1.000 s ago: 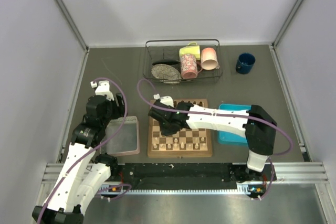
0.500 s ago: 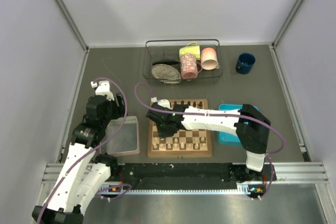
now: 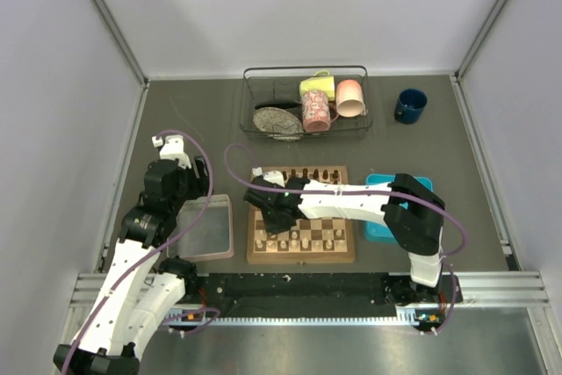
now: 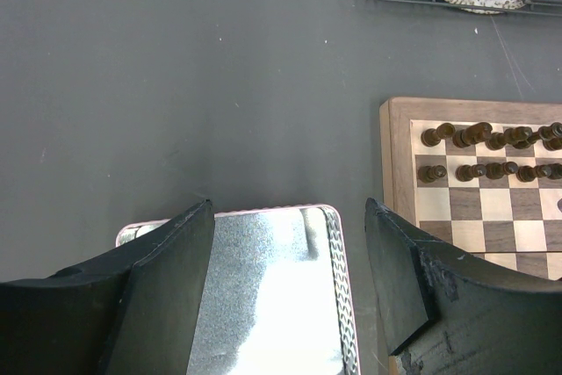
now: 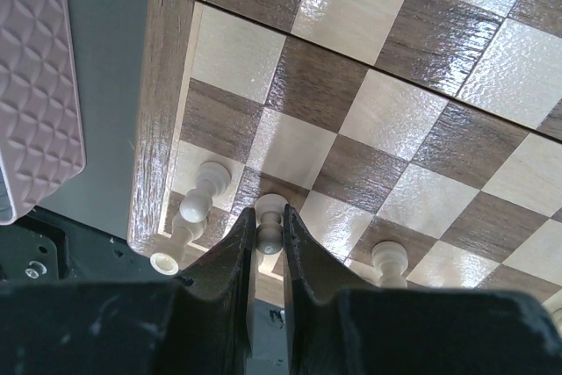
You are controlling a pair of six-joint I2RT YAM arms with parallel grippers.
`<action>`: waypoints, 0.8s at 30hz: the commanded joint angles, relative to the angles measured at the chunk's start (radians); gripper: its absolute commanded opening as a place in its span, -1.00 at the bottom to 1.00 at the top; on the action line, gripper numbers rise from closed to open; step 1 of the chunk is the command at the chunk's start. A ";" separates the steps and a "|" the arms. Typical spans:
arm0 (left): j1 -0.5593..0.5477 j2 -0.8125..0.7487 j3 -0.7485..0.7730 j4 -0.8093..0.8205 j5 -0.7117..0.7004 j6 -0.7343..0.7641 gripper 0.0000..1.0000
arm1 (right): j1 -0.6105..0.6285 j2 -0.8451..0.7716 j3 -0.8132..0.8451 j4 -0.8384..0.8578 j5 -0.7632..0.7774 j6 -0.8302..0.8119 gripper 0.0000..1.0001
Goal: Set up the chess pieces on the board
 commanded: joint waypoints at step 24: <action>-0.002 -0.011 -0.010 0.046 0.001 0.010 0.48 | 0.005 0.009 -0.007 0.037 -0.003 0.012 -0.63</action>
